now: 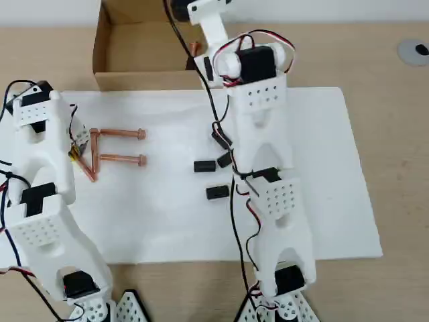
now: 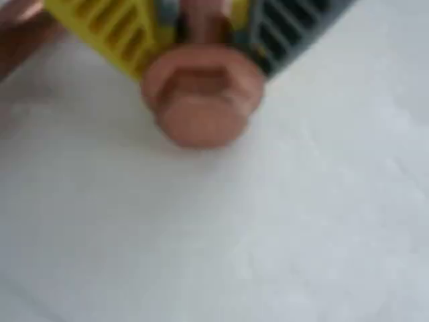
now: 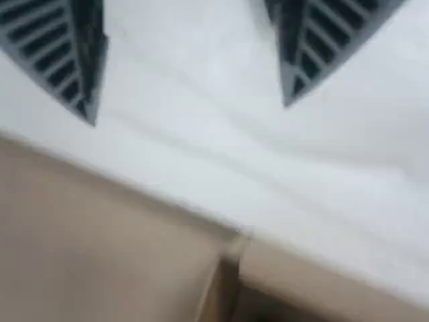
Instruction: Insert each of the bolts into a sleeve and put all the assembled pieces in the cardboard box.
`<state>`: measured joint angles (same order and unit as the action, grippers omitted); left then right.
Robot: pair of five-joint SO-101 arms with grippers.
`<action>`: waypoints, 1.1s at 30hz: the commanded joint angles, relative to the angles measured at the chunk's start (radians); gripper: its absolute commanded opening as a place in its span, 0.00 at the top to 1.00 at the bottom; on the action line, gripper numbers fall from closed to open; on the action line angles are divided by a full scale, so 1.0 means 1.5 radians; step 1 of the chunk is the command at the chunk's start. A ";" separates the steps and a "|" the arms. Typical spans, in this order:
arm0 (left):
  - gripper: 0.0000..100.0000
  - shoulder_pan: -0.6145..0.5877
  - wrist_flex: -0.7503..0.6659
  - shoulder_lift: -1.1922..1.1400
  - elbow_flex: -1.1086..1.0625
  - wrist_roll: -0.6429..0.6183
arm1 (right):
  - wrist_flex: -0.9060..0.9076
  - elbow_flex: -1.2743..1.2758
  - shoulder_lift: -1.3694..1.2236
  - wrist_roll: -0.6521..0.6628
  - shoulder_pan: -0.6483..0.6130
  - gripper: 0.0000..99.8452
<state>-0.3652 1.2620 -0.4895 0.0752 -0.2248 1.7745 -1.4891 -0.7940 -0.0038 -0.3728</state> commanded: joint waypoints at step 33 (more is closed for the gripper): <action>0.99 0.012 -0.154 1.221 -0.660 0.060 | -0.161 1.158 0.557 0.652 -0.051 0.78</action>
<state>-0.3053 1.0641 1.1400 -0.8746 -0.1281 1.5397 0.2355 -0.0299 0.9214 -0.4358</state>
